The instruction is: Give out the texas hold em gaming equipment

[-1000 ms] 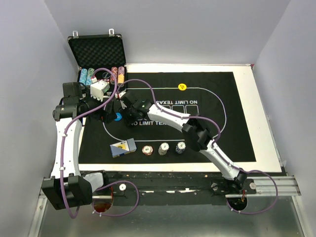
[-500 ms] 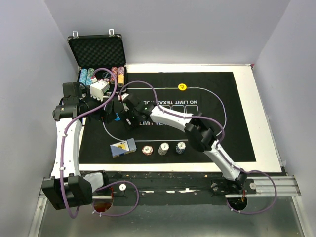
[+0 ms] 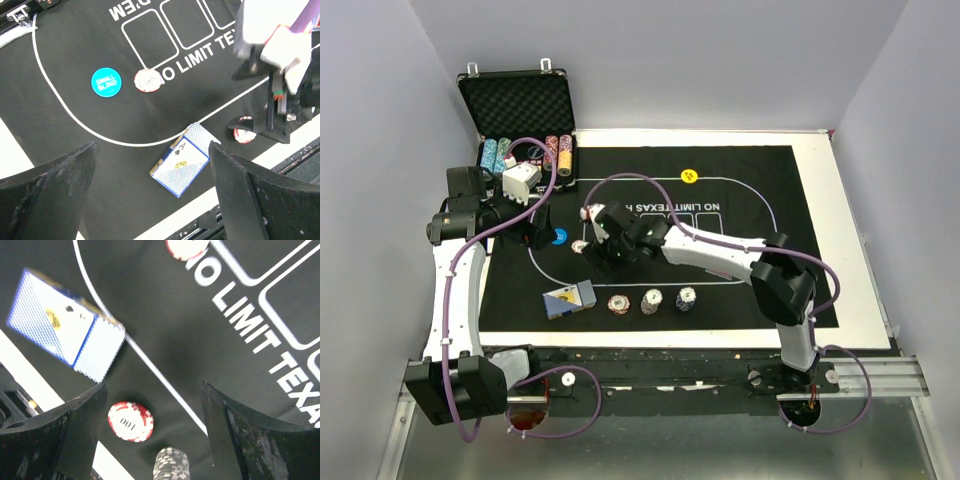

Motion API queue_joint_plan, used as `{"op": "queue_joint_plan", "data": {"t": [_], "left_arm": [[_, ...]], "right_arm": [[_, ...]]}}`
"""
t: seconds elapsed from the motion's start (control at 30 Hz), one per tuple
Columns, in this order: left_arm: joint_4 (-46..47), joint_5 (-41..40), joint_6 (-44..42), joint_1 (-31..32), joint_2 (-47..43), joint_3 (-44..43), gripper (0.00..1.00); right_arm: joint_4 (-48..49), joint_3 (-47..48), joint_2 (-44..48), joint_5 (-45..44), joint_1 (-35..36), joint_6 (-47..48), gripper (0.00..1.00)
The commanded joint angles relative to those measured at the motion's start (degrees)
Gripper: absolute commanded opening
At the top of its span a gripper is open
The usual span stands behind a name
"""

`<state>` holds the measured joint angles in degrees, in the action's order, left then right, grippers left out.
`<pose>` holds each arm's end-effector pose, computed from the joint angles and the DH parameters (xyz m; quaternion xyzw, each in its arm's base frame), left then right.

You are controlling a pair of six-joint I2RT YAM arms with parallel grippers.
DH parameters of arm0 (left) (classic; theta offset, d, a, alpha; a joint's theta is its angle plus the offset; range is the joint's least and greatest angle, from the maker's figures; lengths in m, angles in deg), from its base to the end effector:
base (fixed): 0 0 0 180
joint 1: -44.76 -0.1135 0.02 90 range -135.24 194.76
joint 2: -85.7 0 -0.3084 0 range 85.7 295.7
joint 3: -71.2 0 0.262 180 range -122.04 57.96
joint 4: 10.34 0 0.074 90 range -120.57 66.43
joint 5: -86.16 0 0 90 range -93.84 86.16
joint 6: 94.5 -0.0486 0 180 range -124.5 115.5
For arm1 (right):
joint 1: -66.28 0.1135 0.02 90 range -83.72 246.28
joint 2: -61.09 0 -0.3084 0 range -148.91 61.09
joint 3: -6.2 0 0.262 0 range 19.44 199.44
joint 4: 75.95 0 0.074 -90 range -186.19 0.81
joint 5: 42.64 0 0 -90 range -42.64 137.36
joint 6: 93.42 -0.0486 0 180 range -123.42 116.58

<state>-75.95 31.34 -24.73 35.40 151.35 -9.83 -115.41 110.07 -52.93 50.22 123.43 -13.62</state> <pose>0.2199 0.0079 0.3765 0.1872 0.8826 -0.1920 0.3861 0.2599 0.4069 0.2557 -0.3816 0.8571 0.2108 0.2742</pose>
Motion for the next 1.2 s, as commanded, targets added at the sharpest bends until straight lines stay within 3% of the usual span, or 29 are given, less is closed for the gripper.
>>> {"op": "queue_joint_plan", "data": {"t": [0.0, 0.77, 0.97, 1.17], "left_arm": [[-0.3, 0.7, -0.4, -0.5, -1.2, -0.4, 0.99], [-1.5, -0.1, -1.4, -0.5, -1.1, -2.1, 0.99], [-1.5, -0.1, -1.2, -0.4, -1.0, -2.3, 0.99], [-1.3, -0.2, -1.3, -0.6, -1.0, -1.8, 0.99]], "right_arm": [[-3.8, -4.9, 0.9, 2.2, 2.7, 1.9, 0.83], [-5.3, -7.0, -3.9, -2.6, 9.7, 3.3, 0.82], [-4.2, -7.0, -3.8, -4.3, 9.7, 2.8, 0.75], [-3.1, -7.9, -3.2, -5.0, 9.7, 2.5, 0.62]]}}
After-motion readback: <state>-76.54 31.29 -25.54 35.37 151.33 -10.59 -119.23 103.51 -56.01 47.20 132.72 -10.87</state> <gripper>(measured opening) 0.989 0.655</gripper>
